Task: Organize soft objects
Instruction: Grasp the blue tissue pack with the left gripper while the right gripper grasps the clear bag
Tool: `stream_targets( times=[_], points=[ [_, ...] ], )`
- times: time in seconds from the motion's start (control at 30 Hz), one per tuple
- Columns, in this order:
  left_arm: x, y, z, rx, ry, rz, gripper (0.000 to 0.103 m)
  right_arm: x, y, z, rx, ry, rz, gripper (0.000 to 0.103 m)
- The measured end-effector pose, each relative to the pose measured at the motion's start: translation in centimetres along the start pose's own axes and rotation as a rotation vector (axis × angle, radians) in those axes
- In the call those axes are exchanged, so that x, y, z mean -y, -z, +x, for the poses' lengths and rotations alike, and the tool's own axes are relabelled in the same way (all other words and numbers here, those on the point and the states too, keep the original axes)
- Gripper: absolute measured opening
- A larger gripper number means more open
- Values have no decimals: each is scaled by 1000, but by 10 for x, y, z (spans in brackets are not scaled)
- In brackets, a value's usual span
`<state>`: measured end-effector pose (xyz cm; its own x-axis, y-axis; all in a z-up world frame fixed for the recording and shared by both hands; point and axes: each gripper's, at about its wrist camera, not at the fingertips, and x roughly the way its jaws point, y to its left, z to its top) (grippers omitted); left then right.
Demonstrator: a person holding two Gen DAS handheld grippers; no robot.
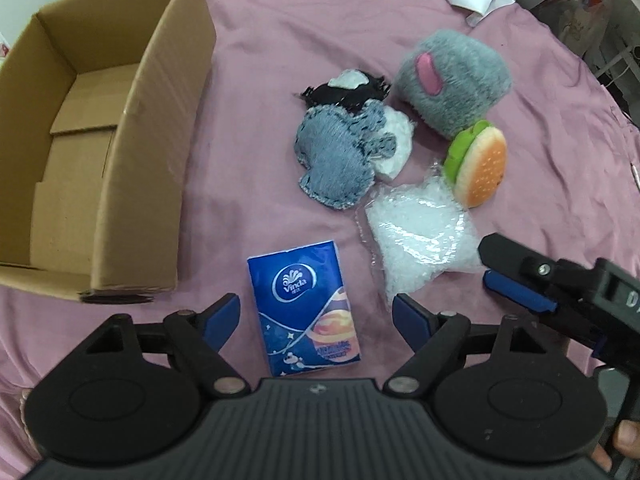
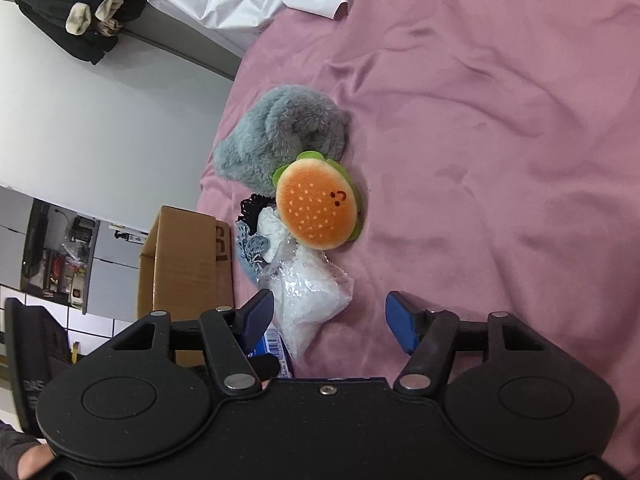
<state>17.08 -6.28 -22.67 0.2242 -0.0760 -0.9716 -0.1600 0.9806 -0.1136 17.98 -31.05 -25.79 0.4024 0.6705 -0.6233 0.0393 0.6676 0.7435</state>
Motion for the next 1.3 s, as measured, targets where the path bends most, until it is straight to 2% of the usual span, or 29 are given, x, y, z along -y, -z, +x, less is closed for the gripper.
stream_targets(
  times=[0.33, 0.43, 0.53, 0.6, 0.93, 1.3],
  points=[
    [-9, 0, 20, -6, -9, -44, 64, -7, -6, 17, -15, -12, -27, 60],
    [-11, 2, 20, 7, -2, -54, 54, -8, -6, 19, -19, -10, -36, 57],
    [-13, 3, 16, 12, -1, -54, 52, -8, -5, 20, -25, -2, -48, 45],
    [-12, 4, 10, 19, -4, -46, 52, -8, -4, 21, -32, -4, -44, 41],
    [-7, 4, -43, 75, -5, 41, 52, -23, 3, 7, 5, -15, -98, 34],
    [-15, 6, -92, 147, 37, 88, 52, -42, 15, -17, 71, -31, -138, 29]
  ],
)
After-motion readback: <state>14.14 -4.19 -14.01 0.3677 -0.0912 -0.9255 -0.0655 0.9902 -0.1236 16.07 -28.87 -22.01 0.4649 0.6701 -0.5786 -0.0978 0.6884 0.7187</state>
